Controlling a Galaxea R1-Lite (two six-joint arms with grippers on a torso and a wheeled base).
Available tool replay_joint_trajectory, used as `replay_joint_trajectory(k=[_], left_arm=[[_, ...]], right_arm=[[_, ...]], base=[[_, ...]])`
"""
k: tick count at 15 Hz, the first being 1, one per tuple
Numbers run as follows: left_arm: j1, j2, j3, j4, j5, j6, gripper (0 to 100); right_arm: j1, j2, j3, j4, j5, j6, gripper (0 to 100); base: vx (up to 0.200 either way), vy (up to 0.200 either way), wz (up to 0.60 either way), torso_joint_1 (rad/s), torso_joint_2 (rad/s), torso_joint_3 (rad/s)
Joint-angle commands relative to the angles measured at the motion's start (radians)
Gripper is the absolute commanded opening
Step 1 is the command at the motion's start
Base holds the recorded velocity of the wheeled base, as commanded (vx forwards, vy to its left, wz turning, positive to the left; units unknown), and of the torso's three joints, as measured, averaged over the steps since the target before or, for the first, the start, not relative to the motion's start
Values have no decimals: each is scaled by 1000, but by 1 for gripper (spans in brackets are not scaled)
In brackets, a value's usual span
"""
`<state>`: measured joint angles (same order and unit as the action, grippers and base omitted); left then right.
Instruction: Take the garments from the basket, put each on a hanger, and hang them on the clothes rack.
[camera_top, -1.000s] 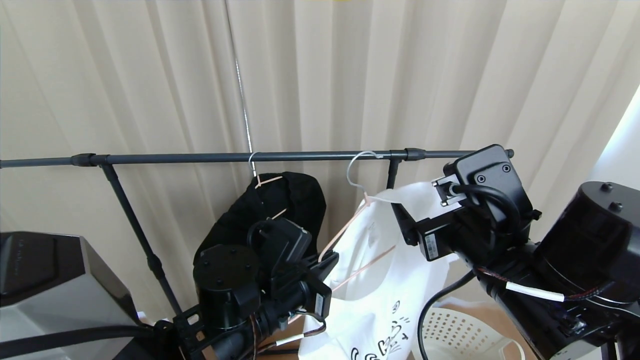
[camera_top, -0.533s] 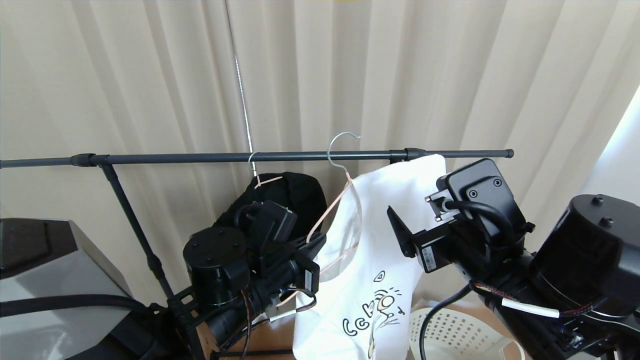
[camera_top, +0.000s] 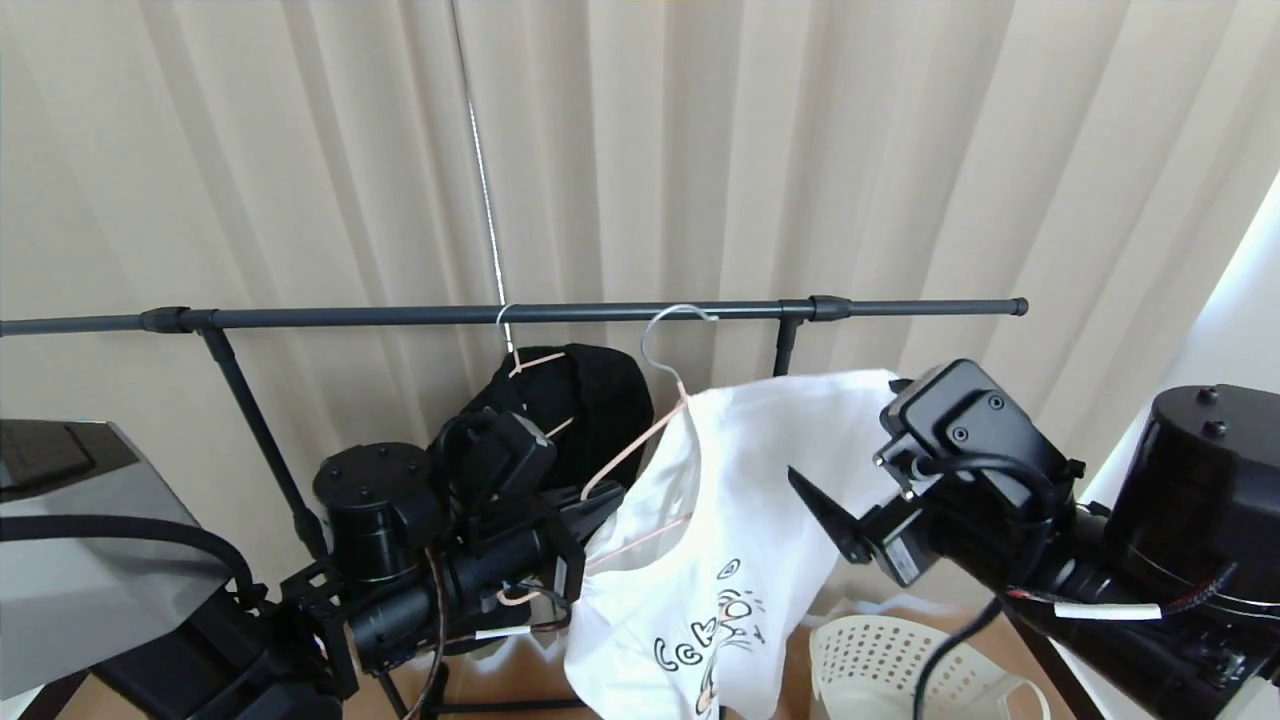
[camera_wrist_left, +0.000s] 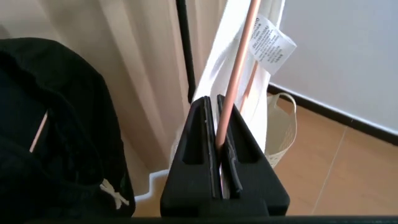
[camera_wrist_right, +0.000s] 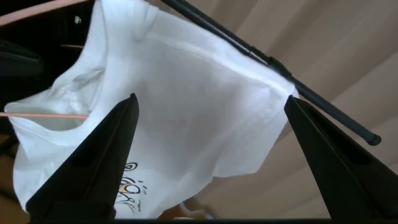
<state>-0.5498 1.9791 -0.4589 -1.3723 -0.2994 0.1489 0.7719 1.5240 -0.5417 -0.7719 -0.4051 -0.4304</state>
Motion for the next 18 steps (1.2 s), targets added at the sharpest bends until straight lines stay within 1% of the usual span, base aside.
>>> replay_joint_trajectory(k=[1, 2, 3, 4, 5, 6, 8, 9, 10, 11, 12, 13, 14, 16, 18], left_arm=[[56, 0, 48, -2, -52, 54, 0], [56, -2, 55, -2, -55, 64, 0], [53, -2, 66, -8, -55, 75, 0], [47, 1, 85, -30, -55, 90, 0], [36, 6, 100, -44, -57, 110, 0], [28, 6, 106, -44, -57, 118, 0], [2, 6, 114, -44, -57, 130, 0], [-7, 6, 114, -44, -57, 133, 0], [-25, 6, 115, -44, -57, 139, 0], [-44, 6, 117, -44, -57, 149, 0], [-52, 6, 120, -44, -57, 150, 0], [-61, 3, 129, -51, -57, 150, 0], [-70, 3, 138, -73, -57, 152, 0], [-78, 4, 148, -116, -55, 152, 0], [-81, 3, 148, -123, -55, 152, 0]], right_arm=[[-135, -174, -121, 335, 224, -19, 100], [-161, -191, -164, 434, 276, -21, 100], [-203, -203, -231, 582, 354, -25, 100], [-263, -205, -330, 761, 477, -76, 100], [-333, -191, -400, 878, 586, -166, 100], [-355, -174, -431, 919, 624, -192, 100], [-375, -94, -547, 1091, 717, -252, 100], [-384, -73, -574, 1129, 741, -277, 100], [-405, -39, -621, 1188, 821, -330, 100], [-447, 21, -679, 1261, 908, -427, 100], [-461, 48, -707, 1295, 921, -476, 100], [-480, 94, -748, 1356, 931, -565, 100], [-496, 130, -774, 1399, 940, -617, 100], [-496, 162, -790, 1419, 942, -620, 100], [-494, 174, -782, 1418, 940, -620, 100]], base=[[0, 0, 0, 0, 0, 0], [0, 0, 0, 0, 0, 0], [0, 0, 0, 0, 0, 0], [0, 0, 0, 0, 0, 0], [0, 0, 0, 0, 0, 0], [0, 0, 0, 0, 0, 0], [0, 0, 0, 0, 0, 0], [0, 0, 0, 0, 0, 0], [0, 0, 0, 0, 0, 0], [0, 0, 0, 0, 0, 0], [0, 0, 0, 0, 0, 0], [0, 0, 0, 0, 0, 0], [0, 0, 0, 0, 0, 0], [0, 0, 0, 0, 0, 0], [0, 0, 0, 0, 0, 0]])
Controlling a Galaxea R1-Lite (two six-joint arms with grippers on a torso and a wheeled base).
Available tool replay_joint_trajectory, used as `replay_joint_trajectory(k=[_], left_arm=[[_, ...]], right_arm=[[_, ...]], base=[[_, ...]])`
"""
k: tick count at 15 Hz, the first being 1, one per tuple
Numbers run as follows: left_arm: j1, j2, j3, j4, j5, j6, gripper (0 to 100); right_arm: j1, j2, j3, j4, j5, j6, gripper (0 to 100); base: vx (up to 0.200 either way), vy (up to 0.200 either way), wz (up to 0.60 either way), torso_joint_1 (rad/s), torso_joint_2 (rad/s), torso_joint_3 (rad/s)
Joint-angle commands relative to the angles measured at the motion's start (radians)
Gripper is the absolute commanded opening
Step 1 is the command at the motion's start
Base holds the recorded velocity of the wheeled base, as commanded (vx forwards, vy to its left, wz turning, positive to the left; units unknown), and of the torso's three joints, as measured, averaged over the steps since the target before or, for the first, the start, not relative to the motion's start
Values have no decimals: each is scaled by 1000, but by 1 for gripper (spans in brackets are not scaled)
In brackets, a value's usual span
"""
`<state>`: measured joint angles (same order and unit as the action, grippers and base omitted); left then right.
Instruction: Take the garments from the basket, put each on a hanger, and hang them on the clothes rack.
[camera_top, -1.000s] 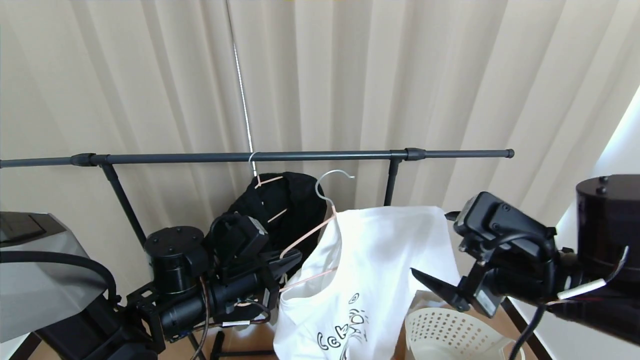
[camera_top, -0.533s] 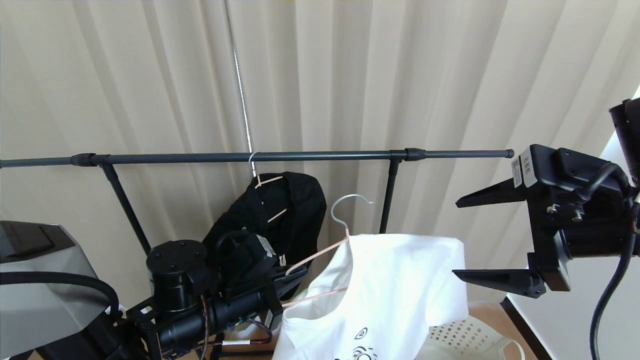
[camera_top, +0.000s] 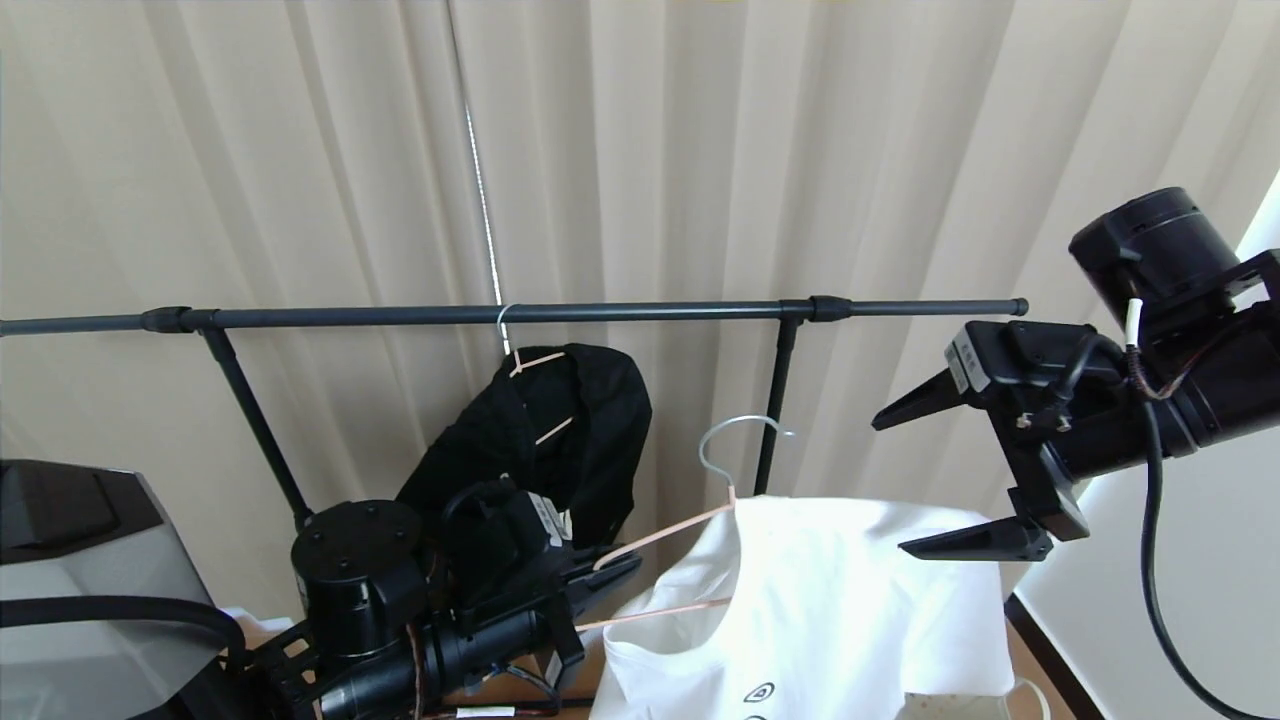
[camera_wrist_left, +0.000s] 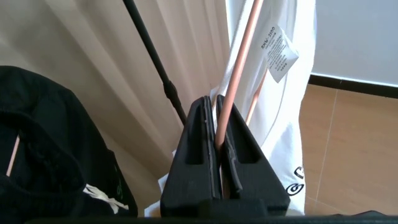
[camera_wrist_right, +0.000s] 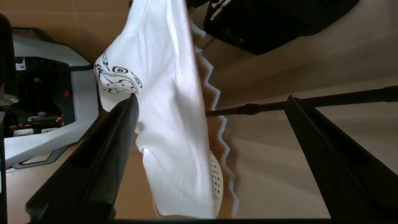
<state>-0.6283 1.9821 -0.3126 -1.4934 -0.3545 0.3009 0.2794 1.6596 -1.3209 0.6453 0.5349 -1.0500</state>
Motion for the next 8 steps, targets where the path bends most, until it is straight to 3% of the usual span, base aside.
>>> replay_joint_trajectory(k=[1, 8], left_arm=[[-5, 0, 1, -2, 0, 0, 0], [-5, -3, 1, -25, 2, -3, 0]], right_arm=[[0, 52, -3, -1, -1, -1, 100], [6, 85, 14, -4, -3, 1, 100]], base=[[0, 0, 0, 0, 0, 0], [0, 0, 0, 0, 0, 0]])
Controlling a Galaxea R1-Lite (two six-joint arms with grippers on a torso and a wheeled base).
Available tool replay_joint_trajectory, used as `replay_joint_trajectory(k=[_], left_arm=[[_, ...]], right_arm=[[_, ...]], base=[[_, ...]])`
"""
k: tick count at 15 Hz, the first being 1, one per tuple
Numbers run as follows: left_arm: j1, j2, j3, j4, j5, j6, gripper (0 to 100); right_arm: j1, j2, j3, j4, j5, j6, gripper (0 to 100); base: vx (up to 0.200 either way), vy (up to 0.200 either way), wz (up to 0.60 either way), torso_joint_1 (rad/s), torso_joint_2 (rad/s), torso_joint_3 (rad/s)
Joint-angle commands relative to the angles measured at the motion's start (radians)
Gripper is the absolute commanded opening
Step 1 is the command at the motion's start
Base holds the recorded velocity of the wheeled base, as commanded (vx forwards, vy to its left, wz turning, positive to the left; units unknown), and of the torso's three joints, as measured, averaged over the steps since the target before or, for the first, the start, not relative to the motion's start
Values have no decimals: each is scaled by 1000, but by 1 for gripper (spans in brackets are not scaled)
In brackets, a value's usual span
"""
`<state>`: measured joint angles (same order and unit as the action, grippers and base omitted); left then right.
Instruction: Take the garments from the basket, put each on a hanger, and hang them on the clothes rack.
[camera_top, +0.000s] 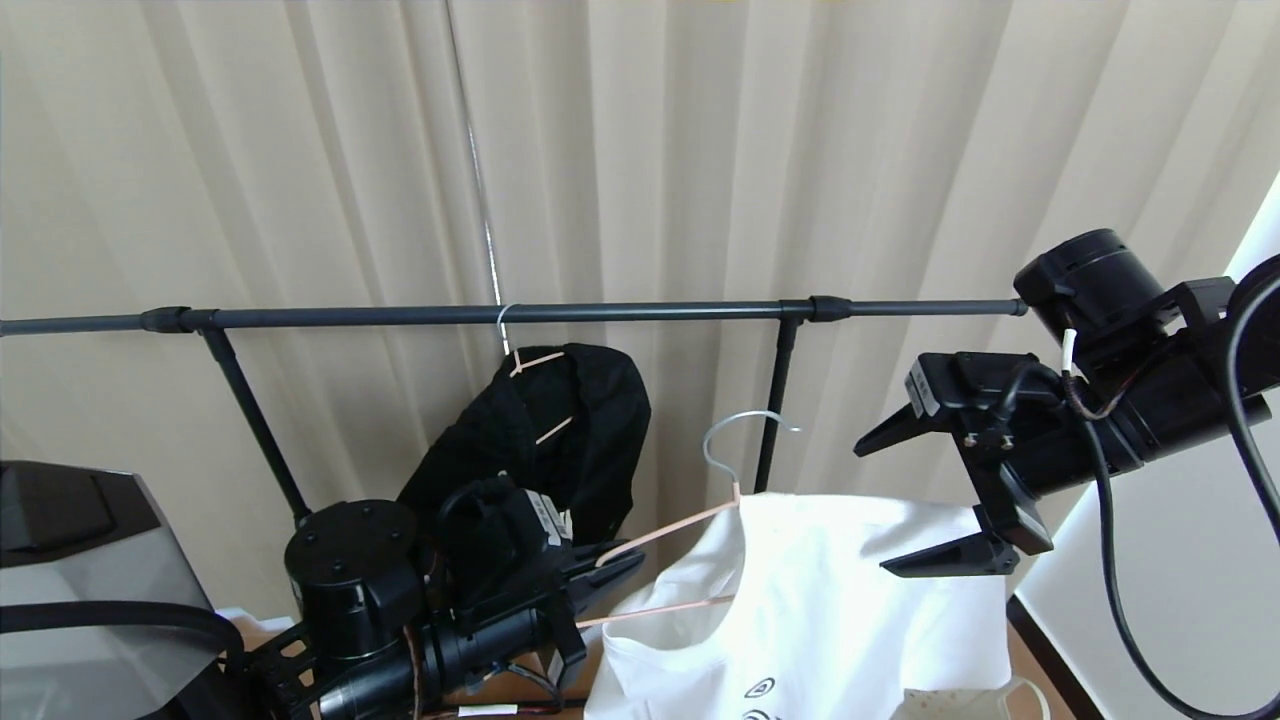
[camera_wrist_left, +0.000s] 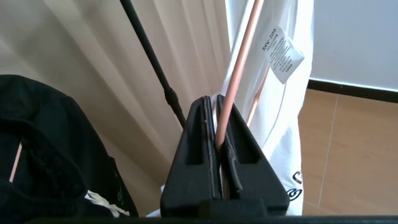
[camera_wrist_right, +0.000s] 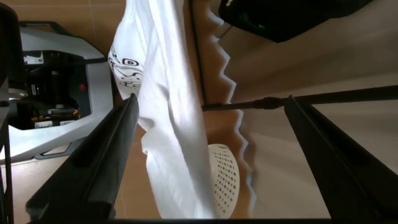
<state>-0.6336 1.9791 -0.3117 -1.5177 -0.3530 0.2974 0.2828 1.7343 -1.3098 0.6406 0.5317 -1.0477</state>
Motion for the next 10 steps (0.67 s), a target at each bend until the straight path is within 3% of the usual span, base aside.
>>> replay_joint_trajectory(k=[1, 10], left_arm=[[-1, 0, 2, -1, 0, 0, 0], [-11, -8, 10, -30, 0, 0, 0]], right_arm=[[4, 21, 3, 1, -1, 0, 100], [38, 59, -19, -10, -1, 6, 100]], base=[[0, 0, 0, 0, 0, 0], [0, 0, 0, 0, 0, 0]])
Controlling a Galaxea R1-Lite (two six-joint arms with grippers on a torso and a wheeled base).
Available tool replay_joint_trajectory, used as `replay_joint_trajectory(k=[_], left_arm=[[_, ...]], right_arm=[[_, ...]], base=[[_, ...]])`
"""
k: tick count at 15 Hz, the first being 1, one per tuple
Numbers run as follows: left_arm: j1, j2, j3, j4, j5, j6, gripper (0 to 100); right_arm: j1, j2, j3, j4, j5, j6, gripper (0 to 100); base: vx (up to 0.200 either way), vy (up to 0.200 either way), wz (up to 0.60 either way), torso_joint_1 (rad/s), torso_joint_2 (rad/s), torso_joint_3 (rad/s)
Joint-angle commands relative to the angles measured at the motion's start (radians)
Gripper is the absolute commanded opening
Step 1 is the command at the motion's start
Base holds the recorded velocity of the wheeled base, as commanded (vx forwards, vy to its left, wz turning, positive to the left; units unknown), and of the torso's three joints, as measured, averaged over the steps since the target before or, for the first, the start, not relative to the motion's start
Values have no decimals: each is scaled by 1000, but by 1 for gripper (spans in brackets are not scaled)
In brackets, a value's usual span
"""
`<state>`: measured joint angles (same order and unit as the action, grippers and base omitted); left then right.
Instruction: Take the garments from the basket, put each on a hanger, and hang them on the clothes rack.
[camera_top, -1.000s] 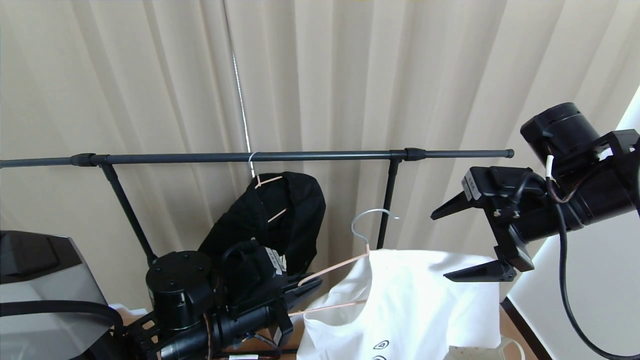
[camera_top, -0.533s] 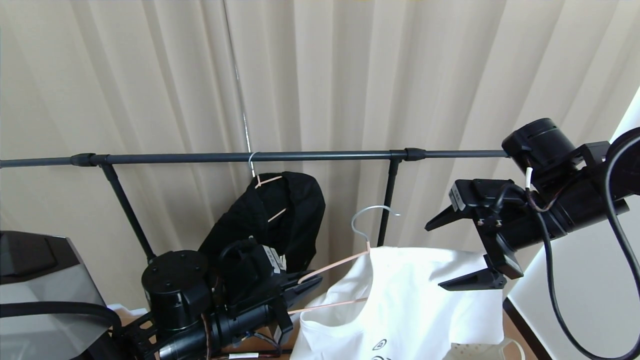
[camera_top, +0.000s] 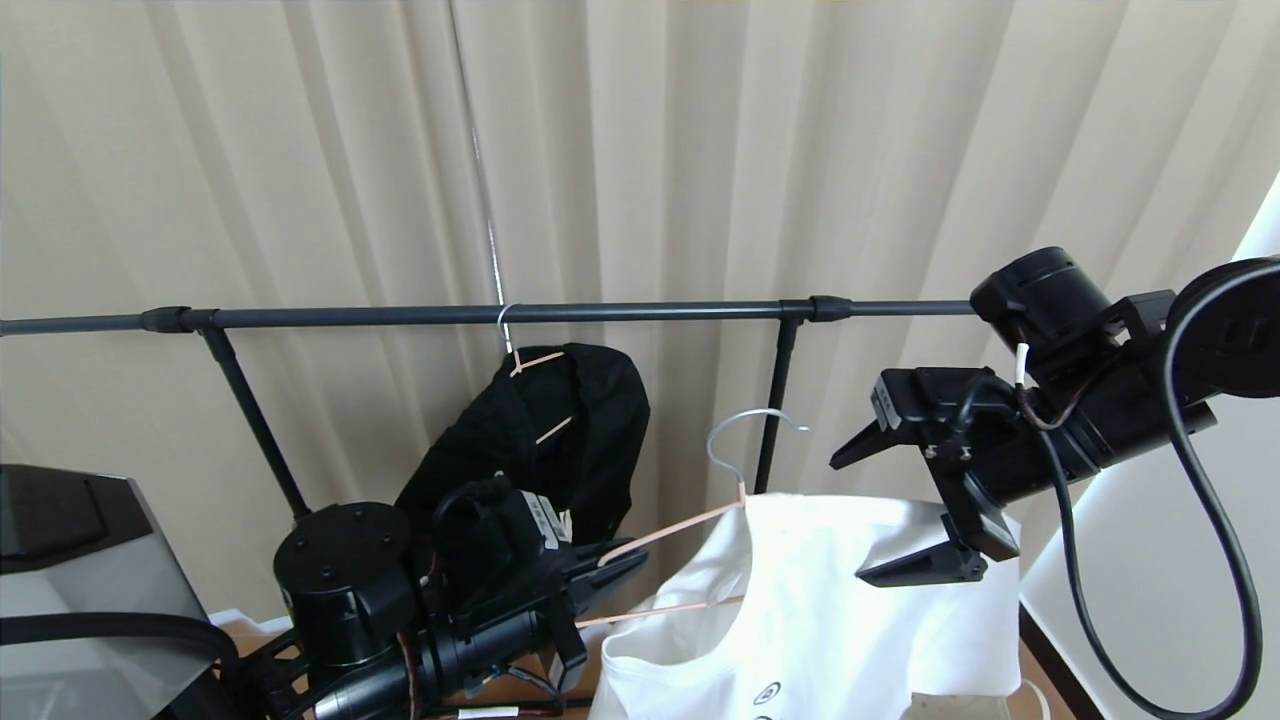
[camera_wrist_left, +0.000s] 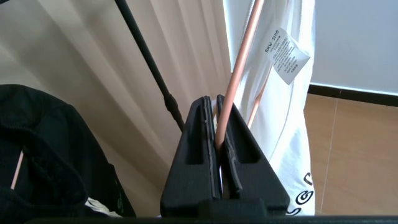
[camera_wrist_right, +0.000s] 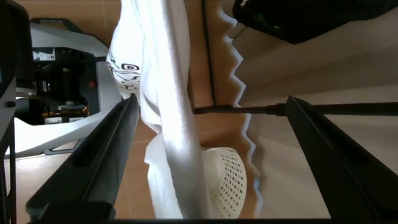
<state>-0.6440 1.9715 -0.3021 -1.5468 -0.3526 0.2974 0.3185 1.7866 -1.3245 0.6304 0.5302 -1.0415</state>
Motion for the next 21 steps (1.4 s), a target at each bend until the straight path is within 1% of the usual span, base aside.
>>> replay_joint_trajectory(k=[1, 5, 7, 12, 13, 21], left_arm=[[0, -3, 0, -1, 0, 0, 0], [-5, -5, 1, -1, 0, 0, 0], [-5, -3, 12, -21, 0, 0, 0], [-5, -3, 15, -24, -2, 0, 0], [-5, -3, 15, -24, -2, 0, 0], [-5, -3, 14, -24, 0, -4, 0]], right_arm=[[2, 8, -5, 0, 1, 0, 100], [2, 11, -21, 0, -1, 0, 100], [2, 24, -39, 0, -1, 1, 100], [2, 28, -45, 0, -1, 11, 100], [2, 28, -45, 0, -1, 11, 0], [2, 5, -38, 3, 1, 11, 0]], base=[[0, 0, 0, 0, 0, 0], [0, 0, 0, 0, 0, 0], [0, 0, 0, 0, 0, 0], [0, 0, 0, 0, 0, 0], [0, 0, 0, 0, 0, 0], [0, 0, 0, 0, 0, 0]])
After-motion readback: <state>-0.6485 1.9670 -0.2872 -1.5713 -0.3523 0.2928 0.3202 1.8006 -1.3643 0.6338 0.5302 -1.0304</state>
